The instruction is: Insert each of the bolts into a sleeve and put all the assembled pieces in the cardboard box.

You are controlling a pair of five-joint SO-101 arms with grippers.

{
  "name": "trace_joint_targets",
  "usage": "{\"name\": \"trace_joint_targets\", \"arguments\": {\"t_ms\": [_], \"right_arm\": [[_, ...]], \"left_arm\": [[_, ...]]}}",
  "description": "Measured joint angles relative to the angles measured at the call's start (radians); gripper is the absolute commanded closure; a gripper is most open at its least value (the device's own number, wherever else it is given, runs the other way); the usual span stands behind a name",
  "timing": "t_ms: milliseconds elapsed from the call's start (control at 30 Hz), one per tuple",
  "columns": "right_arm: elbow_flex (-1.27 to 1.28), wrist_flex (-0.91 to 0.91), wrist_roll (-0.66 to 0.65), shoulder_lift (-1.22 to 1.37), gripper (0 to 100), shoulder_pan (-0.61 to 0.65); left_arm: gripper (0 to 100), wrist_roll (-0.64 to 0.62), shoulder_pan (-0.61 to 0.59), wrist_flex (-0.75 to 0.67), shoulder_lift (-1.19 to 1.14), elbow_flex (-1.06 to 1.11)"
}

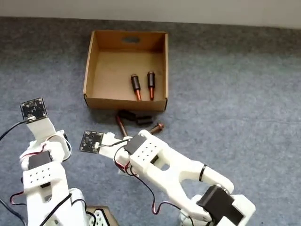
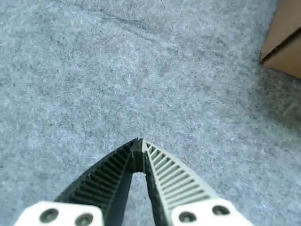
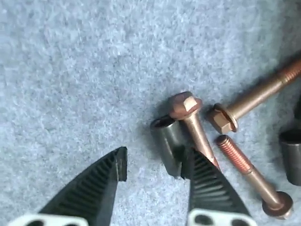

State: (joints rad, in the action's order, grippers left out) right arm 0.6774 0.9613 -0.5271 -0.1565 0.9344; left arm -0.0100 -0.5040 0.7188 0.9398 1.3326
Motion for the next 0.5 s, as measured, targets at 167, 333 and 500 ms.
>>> {"name": "trace_joint_targets", "arguments": {"t_ms": [167,333,500], "right_arm": [[0.000,0.000,0.000,0.003,80.8,0.006],[0.000,0.002,0.000,0.003,80.8,0.049],[-0.017,0.084,-0.002,0.002,80.8,0.061]], "left_arm": [[97,0.000,0.000,0.000,0.000,0.000],[97,0.000,0.000,0.000,0.000,0.000],[97,0.000,0.000,0.000,0.000,0.000]]}}
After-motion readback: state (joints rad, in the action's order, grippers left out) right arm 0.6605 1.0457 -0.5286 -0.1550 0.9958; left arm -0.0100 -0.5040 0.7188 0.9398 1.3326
